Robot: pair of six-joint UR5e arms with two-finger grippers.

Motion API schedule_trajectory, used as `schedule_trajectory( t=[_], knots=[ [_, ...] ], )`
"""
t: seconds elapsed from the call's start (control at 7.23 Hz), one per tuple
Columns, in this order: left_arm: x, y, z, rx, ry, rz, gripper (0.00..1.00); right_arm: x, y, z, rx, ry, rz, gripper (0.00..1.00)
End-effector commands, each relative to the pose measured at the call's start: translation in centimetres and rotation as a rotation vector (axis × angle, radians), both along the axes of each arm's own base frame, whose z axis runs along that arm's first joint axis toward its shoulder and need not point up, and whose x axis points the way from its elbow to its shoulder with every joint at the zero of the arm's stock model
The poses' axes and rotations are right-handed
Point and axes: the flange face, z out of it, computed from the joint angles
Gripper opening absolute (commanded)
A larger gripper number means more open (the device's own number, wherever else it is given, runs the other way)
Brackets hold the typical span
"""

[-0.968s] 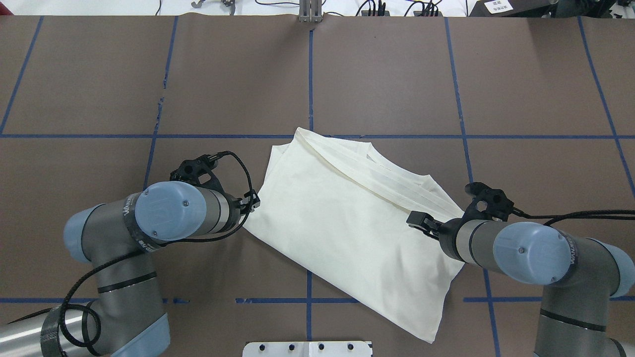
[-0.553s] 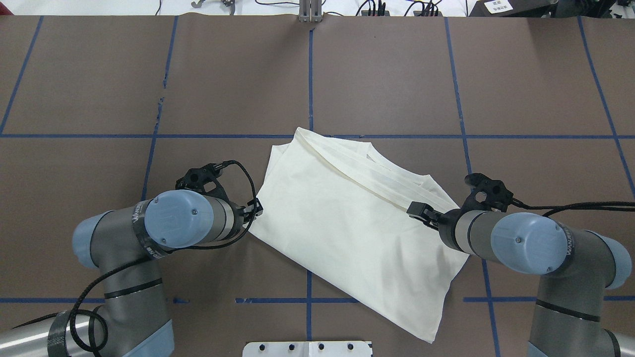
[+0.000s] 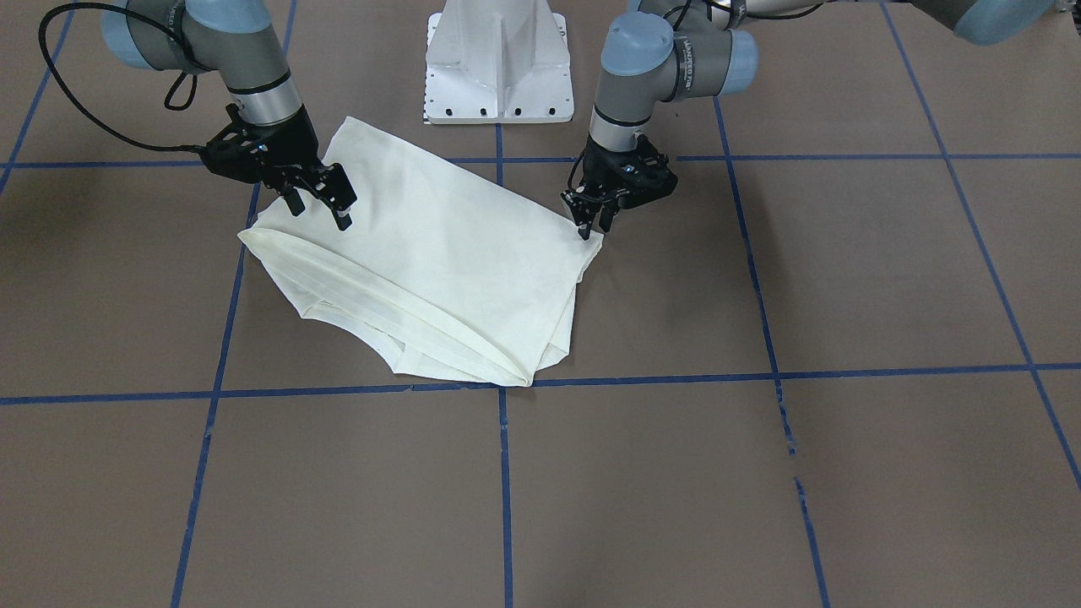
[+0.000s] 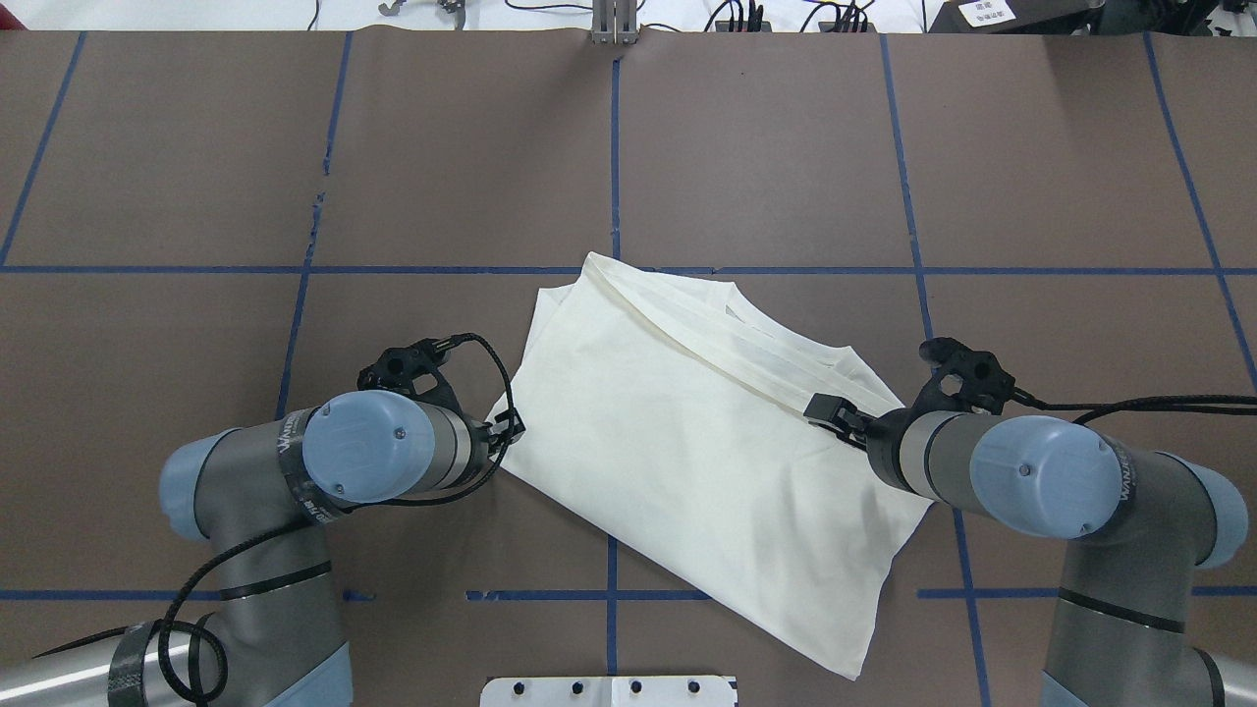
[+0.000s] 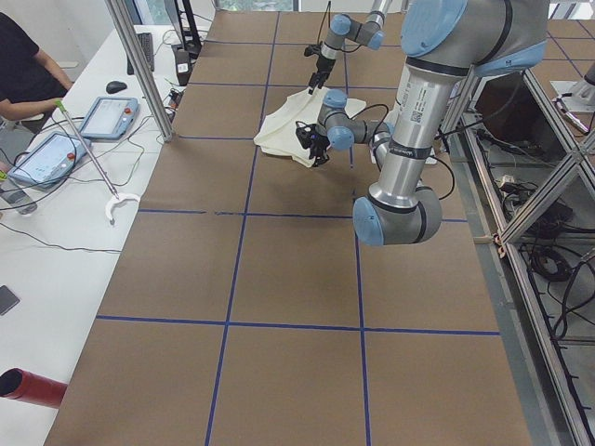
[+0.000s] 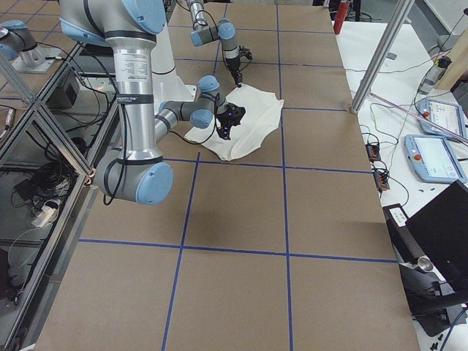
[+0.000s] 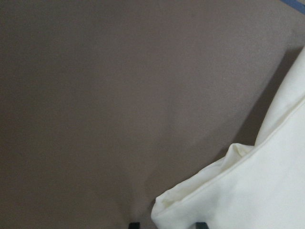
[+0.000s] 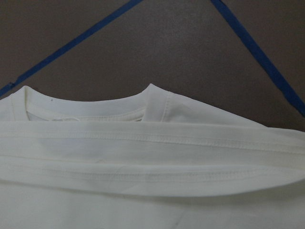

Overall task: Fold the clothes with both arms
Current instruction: 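Grasp the folded shirt's near edges with both grippers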

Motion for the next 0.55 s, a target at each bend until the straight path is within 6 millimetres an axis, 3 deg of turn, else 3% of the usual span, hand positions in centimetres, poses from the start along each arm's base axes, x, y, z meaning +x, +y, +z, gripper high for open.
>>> schedule_trajectory(
  t=[0.0,0.14,0.28,0.41],
  knots=[
    [0.2,-0.1,-0.1,0.001,0.001,-0.001,0.15,0.1,0.0,-0.1,0.0,-0.002,0.0,1.0],
    [0.0,-0.4,-0.1,0.008,-0.001,-0.001,0.0,0.0,0.0,-0.1,0.0,-0.002,0.0,1.0],
    [-0.5,-1.2,-0.2,0.022,-0.005,-0.021,0.0,0.0,0.0,-0.1,0.001,-0.002,0.001,1.0],
    [-2.5,-2.8,-1.3,0.053,0.002,-0.035,0.0,0.0,0.0,-0.1,0.0,-0.002,0.002,1.0]
  ],
)
